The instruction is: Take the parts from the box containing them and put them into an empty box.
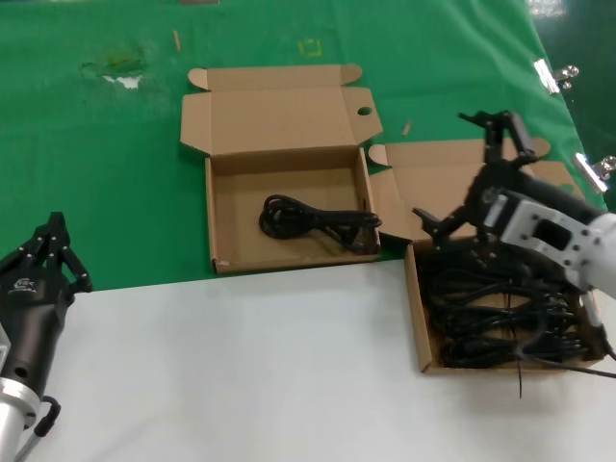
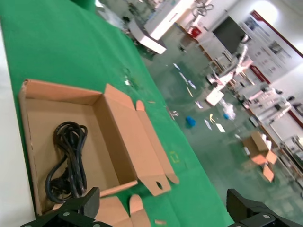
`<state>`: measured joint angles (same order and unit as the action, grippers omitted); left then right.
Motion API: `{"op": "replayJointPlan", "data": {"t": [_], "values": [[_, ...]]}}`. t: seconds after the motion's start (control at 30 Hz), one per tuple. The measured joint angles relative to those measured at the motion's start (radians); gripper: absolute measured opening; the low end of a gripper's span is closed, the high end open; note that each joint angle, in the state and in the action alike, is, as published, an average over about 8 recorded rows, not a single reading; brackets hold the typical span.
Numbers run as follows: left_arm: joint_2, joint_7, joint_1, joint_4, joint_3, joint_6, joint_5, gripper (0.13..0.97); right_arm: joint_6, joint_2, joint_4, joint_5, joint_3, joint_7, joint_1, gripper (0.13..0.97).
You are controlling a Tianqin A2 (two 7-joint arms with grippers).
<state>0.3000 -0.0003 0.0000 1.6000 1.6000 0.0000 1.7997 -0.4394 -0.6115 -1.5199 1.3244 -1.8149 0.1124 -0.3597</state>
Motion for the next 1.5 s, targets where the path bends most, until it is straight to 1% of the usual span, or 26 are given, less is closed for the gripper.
{"op": "replayJointPlan", "data": {"t": [0.13,0.27,0.4,0.6,0.87,1.13,1.43,1.5], "values": [[0.0,0.0,0.0,0.0,0.0,0.0,0.0,0.14,0.012,-0.028,-0.056,0.0,0.052,-0.066,0.065,0.917],[0.0,0.0,0.0,0.0,0.0,0.0,0.0,0.14,0.032,-0.048,-0.096,0.017,0.101,-0.109,0.131,0.95],[0.0,0.0,0.0,0.0,0.0,0.0,0.0,0.14,0.055,-0.062,-0.117,0.048,0.137,-0.123,0.189,0.958],[0.0,0.0,0.0,0.0,0.0,0.0,0.0,0.14,0.082,-0.074,-0.13,0.102,0.171,-0.111,0.253,0.963],[0.0,0.0,0.0,0.0,0.0,0.0,0.0,0.141,0.093,-0.07,-0.131,0.121,0.178,-0.105,0.268,0.966],[0.0,0.0,0.0,0.0,0.0,0.0,0.0,0.15,0.12,-0.039,-0.126,0.149,0.181,-0.105,0.275,0.966],[0.0,0.0,0.0,0.0,0.0,0.0,0.0,0.22,0.161,0.006,-0.12,0.191,0.185,-0.106,0.286,0.966],[0.0,0.0,0.0,0.0,0.0,0.0,0.0,0.254,0.171,0.017,-0.119,0.201,0.186,-0.107,0.289,0.966]]}}
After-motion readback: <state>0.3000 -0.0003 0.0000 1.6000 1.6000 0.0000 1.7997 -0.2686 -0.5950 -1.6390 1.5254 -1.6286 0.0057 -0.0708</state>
